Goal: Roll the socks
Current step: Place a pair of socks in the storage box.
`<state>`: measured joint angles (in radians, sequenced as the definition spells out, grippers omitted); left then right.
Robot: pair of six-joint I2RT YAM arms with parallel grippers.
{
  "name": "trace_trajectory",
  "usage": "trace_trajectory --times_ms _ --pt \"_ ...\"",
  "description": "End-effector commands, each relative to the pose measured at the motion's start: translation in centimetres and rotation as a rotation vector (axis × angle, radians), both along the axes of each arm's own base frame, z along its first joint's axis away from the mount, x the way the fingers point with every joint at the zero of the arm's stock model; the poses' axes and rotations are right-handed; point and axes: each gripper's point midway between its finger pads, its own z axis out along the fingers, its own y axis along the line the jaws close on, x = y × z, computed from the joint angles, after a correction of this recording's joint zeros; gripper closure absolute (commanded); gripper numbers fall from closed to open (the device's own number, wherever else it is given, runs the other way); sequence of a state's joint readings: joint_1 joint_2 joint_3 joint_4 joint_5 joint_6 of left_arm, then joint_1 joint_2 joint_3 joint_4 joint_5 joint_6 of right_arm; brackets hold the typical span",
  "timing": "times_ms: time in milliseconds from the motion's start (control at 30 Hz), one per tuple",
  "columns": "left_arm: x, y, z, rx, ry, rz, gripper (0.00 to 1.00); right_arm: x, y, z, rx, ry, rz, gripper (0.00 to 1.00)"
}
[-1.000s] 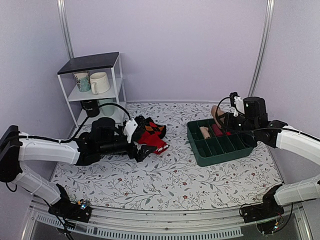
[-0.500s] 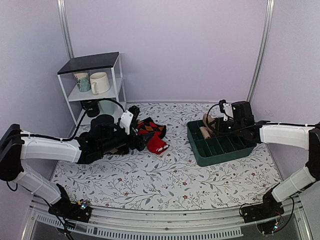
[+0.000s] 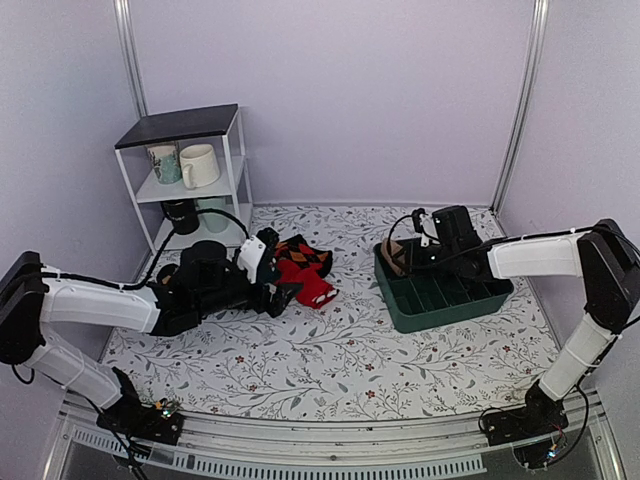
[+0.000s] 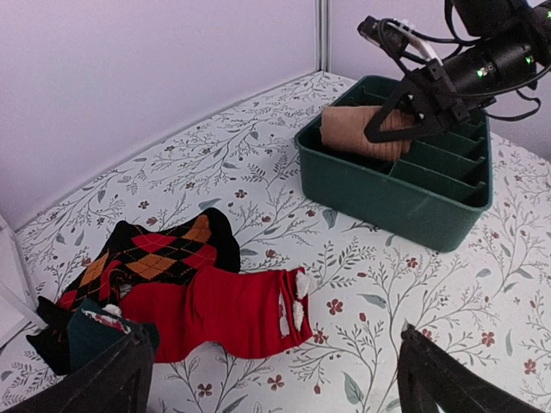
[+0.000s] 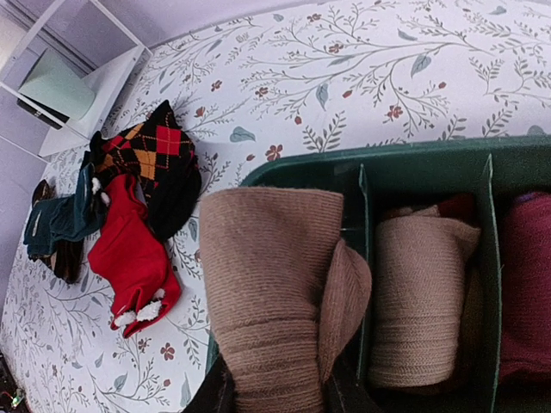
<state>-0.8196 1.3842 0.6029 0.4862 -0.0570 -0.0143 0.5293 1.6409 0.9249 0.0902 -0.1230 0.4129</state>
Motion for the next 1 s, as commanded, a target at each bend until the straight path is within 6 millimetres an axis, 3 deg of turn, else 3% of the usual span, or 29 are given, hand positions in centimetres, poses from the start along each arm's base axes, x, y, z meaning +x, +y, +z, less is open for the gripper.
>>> trace_trajectory --times_ms 0,233,433,600,967 --pt "-0.6 1.0 -0.3 0.02 -0.028 -0.015 0.0 0.3 0.3 -1.3 -0.009 0.044 -0.052 1.0" --pt "-1.6 1.3 0.0 0.012 -0.069 -0.047 0.0 0.1 0.5 -3.6 -0.045 0.11 -0.073 1.0" --pt "-1.8 0.9 0.3 0.006 -0.107 -0.081 0.01 1.3 1.1 -4.4 -0.117 0.146 -0.103 1.0" --pt "-2.4 0.2 -0.1 -0.013 -0.114 -0.13 0.0 1.7 0.2 -6.0 -0.196 0.201 -0.156 1.0" --pt "-3.4 -0.4 -1.2 -0.031 -0.109 -0.195 0.0 -0.8 -2.1 -10.5 -0.332 0.341 -0.205 0.99"
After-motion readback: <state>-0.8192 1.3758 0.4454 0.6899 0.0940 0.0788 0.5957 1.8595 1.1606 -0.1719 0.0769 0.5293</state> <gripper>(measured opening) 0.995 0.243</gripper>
